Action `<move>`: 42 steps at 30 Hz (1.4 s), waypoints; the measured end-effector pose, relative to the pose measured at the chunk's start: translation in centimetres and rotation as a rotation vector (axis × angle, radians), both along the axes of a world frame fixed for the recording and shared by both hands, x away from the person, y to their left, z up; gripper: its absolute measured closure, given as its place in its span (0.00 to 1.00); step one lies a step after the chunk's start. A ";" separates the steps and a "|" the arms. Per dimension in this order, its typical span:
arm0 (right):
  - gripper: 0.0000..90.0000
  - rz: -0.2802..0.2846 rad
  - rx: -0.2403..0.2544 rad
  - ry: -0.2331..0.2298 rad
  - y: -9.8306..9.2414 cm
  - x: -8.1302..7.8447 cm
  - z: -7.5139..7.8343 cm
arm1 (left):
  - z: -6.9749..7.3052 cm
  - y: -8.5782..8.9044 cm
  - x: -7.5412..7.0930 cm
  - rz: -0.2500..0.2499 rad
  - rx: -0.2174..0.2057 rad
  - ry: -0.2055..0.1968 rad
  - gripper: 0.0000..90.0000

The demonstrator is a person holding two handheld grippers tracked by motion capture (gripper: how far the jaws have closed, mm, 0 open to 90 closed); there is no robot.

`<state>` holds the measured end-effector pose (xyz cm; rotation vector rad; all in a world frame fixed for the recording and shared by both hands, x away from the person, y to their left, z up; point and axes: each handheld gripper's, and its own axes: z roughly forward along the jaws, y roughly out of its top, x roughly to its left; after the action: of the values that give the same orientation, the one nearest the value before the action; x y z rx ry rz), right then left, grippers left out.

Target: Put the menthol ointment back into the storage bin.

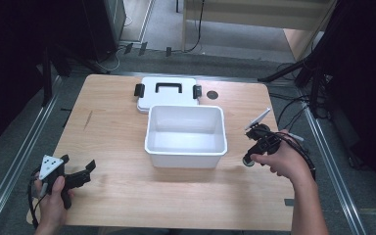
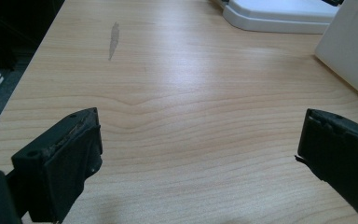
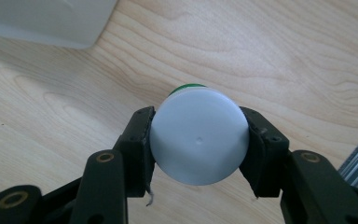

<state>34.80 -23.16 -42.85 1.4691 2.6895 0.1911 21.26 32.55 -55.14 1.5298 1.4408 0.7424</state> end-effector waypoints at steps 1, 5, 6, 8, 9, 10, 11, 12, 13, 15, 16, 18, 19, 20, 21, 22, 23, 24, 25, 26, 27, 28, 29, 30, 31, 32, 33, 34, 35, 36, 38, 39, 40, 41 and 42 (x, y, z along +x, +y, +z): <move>0.57 0.008 -0.003 -0.001 0.1 0.1 0.3 | 0.0 0.0 0.0 0.000 0.000 0.000 0.00; 0.57 0.013 -0.011 -0.011 0.6 0.3 1.8 | 0.0 0.0 0.0 0.000 0.000 -0.001 0.00; 0.57 0.018 -0.011 -0.016 0.7 0.4 2.1 | 0.0 0.0 0.0 0.000 0.000 0.000 0.00; 0.57 0.016 -0.009 -0.021 0.9 0.5 2.7 | 0.0 0.0 0.0 0.000 0.000 -0.001 0.00; 0.57 0.016 -0.009 -0.021 0.9 0.5 2.7 | 0.0 0.0 0.0 0.000 0.000 -0.001 0.00; 0.57 0.022 -0.008 -0.023 1.1 0.6 3.0 | 0.0 0.0 0.0 0.000 0.000 0.000 0.00; 0.57 0.030 -0.013 -0.019 1.3 0.9 3.4 | 0.0 0.0 0.0 0.000 0.001 -0.001 0.00; 0.57 0.030 -0.013 -0.019 1.3 0.9 3.4 | 0.0 0.0 0.0 0.000 0.001 -0.001 0.00; 0.57 0.035 -0.010 -0.015 1.4 1.1 3.7 | 0.0 0.0 0.0 0.000 0.000 -0.001 0.00; 0.57 0.035 -0.011 -0.011 1.5 1.4 4.0 | 0.0 0.0 0.0 0.000 0.000 0.000 0.00; 0.57 0.037 -0.012 -0.010 1.5 1.5 4.1 | 0.0 0.0 0.0 0.000 0.000 0.000 0.00; 0.57 0.036 -0.014 -0.010 1.6 1.8 4.5 | 0.0 0.0 0.0 -0.001 0.000 0.000 0.00; 0.57 0.038 -0.014 -0.010 1.7 1.9 4.6 | 0.0 0.0 0.0 -0.001 0.000 -0.001 0.00; 0.57 0.037 -0.013 -0.007 1.8 2.0 4.8 | 0.0 0.0 0.0 -0.001 0.000 -0.001 0.00; 0.57 0.044 -0.011 -0.011 1.9 2.1 5.0 | 0.0 0.0 0.0 -0.001 0.000 -0.001 0.00; 0.57 0.034 -0.013 -0.008 2.1 2.1 5.2 | 0.0 0.0 0.0 -0.001 0.001 0.000 0.00; 0.57 0.043 -0.011 -0.014 2.1 2.2 5.4 | 0.0 0.0 0.0 -0.001 0.001 -0.001 0.00; 0.57 0.046 -0.008 -0.018 2.3 2.3 5.5 | 0.0 0.0 0.0 -0.001 0.001 -0.001 0.00; 0.57 0.043 -0.006 -0.017 2.4 2.4 5.7 | 0.0 0.0 0.0 -0.001 0.001 -0.001 0.00; 0.57 0.049 -0.003 -0.020 2.4 2.4 5.9 | 0.0 0.0 0.0 -0.001 0.001 -0.001 0.00; 0.57 0.045 -0.004 -0.019 2.5 2.5 6.1 | 0.0 0.0 0.0 -0.001 0.001 -0.001 0.00; 0.57 0.048 -0.004 -0.025 2.6 2.5 6.3 | 0.0 0.0 0.0 -0.001 0.001 -0.001 0.00; 0.57 0.046 -0.012 -0.021 2.7 2.6 6.4 | 0.0 0.0 0.0 -0.001 0.001 -0.002 0.00; 0.57 0.055 -0.020 -0.025 2.8 2.7 6.5 | 0.0 0.0 0.0 -0.001 0.001 -0.001 0.00; 0.57 0.058 -0.027 -0.027 3.0 2.7 6.6 | 0.0 0.0 0.0 -0.001 0.001 -0.001 0.00; 0.57 0.055 -0.026 -0.024 3.1 2.7 6.8 | 0.0 0.0 0.0 -0.001 0.005 -0.003 0.00; 0.57 0.061 -0.026 -0.025 3.2 2.8 7.0 | 0.0 0.0 0.0 -0.001 0.002 -0.001 0.00; 0.57 0.055 -0.024 -0.025 3.3 2.8 7.2 | 0.0 -0.1 0.0 0.000 0.002 -0.002 0.00; 0.57 0.061 -0.022 -0.027 3.4 2.9 7.4 | 0.0 -0.1 0.0 0.001 0.002 -0.003 0.00; 0.57 0.053 -0.022 -0.024 3.5 3.0 7.6 | 0.0 -0.1 0.0 0.001 0.002 -0.003 0.00; 0.57 0.061 -0.020 -0.028 3.8 3.1 7.9 | 0.0 -0.1 0.0 0.000 0.002 -0.002 0.00; 0.57 0.063 -0.014 -0.026 3.9 3.1 8.1 | 0.0 -0.1 0.0 0.001 0.002 -0.002 0.00; 0.57 0.071 -0.012 -0.030 4.1 3.2 8.2 | 0.0 -0.1 0.0 0.001 0.004 0.001 0.00; 0.57 0.076 -0.009 -0.029 4.3 3.3 8.4 | 0.0 -0.1 0.0 0.001 0.004 0.000 0.00; 0.57 0.080 -0.004 -0.029 4.5 3.3 8.5 | 0.0 -0.1 0.0 0.001 0.004 -0.001 0.00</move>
<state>38.10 -18.70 -34.31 1.3480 2.7257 0.2093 21.29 32.46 -55.14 1.5317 1.4399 0.7466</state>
